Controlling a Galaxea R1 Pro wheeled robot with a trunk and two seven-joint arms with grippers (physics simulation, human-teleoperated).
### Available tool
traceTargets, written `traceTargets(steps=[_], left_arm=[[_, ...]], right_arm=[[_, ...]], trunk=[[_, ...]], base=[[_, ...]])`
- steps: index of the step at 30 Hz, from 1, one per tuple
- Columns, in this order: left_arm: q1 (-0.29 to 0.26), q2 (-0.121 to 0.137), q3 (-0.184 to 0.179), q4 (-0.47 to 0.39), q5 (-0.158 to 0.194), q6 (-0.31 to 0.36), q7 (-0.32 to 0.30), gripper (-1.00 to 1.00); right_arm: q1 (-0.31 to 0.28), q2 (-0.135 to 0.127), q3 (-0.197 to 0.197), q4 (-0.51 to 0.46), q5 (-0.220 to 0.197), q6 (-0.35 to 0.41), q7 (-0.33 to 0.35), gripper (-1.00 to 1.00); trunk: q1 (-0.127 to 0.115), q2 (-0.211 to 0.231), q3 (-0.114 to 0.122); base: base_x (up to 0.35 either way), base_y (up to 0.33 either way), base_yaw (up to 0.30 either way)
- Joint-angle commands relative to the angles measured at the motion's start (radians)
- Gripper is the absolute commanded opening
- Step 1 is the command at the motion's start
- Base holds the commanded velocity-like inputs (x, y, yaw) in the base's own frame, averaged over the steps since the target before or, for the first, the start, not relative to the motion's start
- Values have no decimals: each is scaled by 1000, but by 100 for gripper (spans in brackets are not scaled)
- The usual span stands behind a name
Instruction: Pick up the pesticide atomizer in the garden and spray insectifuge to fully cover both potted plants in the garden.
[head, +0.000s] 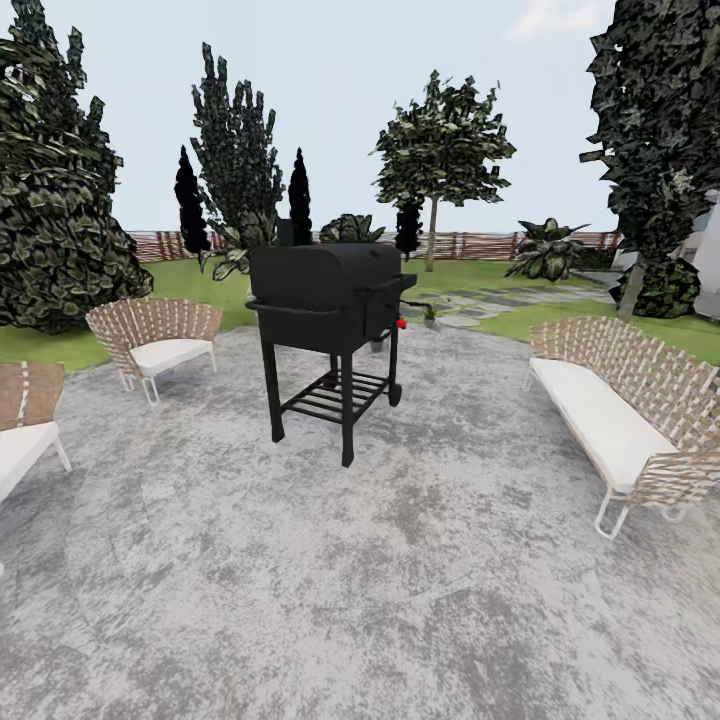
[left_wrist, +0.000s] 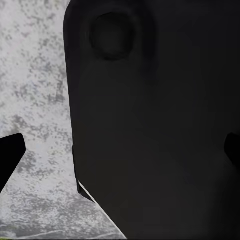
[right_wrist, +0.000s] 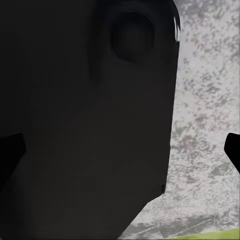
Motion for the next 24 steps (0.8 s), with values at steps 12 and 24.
traceTargets(steps=[12, 24], left_arm=[[1, -6, 2, -5, 2, -36, -2, 100], [-3, 3, -5, -52, -2, -103, -2, 100]], right_arm=[[-37, 33, 1, -41, 2, -1, -5, 100], [-44, 12, -1, -79, 2, -59, -5, 100]], trunk=[[0, 0, -1], [0, 0, -1]], base=[[0, 0, 0], [0, 0, 0]])
